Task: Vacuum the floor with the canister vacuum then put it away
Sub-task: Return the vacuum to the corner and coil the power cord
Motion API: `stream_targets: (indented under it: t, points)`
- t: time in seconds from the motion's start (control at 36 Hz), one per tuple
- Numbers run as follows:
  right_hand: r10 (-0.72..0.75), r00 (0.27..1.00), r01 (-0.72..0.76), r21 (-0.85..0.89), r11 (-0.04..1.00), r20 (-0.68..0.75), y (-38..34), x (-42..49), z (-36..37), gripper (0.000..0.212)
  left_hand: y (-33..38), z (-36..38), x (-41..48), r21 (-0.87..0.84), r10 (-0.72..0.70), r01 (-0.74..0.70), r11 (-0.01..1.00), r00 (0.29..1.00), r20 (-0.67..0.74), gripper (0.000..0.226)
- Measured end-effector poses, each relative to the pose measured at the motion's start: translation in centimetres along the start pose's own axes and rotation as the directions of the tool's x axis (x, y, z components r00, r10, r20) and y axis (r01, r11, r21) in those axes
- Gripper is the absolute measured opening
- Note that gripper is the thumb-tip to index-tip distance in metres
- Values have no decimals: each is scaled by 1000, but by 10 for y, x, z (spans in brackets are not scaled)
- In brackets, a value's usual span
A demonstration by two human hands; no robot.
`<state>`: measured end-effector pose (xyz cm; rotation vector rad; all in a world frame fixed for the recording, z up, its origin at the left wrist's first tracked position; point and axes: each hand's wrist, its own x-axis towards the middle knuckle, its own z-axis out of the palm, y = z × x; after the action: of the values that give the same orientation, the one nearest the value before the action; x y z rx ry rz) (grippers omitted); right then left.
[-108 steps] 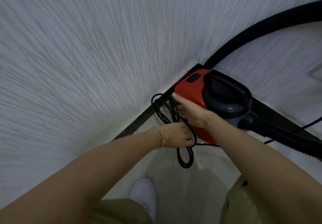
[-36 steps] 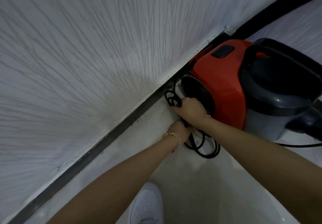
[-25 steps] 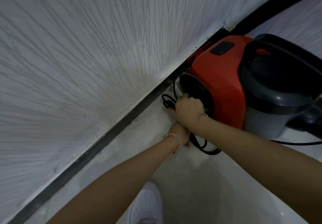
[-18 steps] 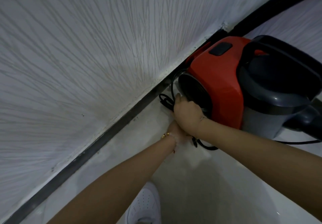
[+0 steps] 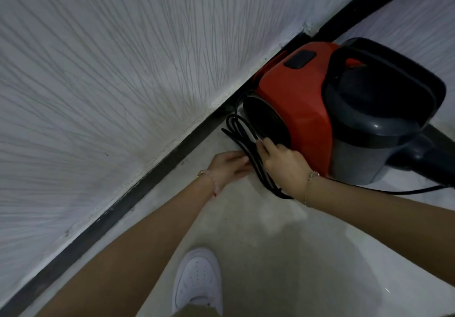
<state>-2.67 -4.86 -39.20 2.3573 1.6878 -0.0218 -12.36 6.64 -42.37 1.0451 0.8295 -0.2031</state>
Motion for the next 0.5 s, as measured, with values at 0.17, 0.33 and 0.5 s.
stream_targets:
  t: [0.17, 0.33, 0.5]
  points:
    - [50, 959, -50, -6, 999, 279, -1, 4, 24, 45, 12, 7, -7, -41, -33, 30, 999, 997, -70, 30]
    - [85, 877, -102, 10, 995, 472, -9, -4, 17, 39, 13, 17, -8, -56, 6, -11, 998, 995, -95, 24]
    - [-13, 939, 36, -60, 998, 343, -16, -19, 41, 41, 5, 21, -1, 264, 72, -33, 964, 988, -138, 27]
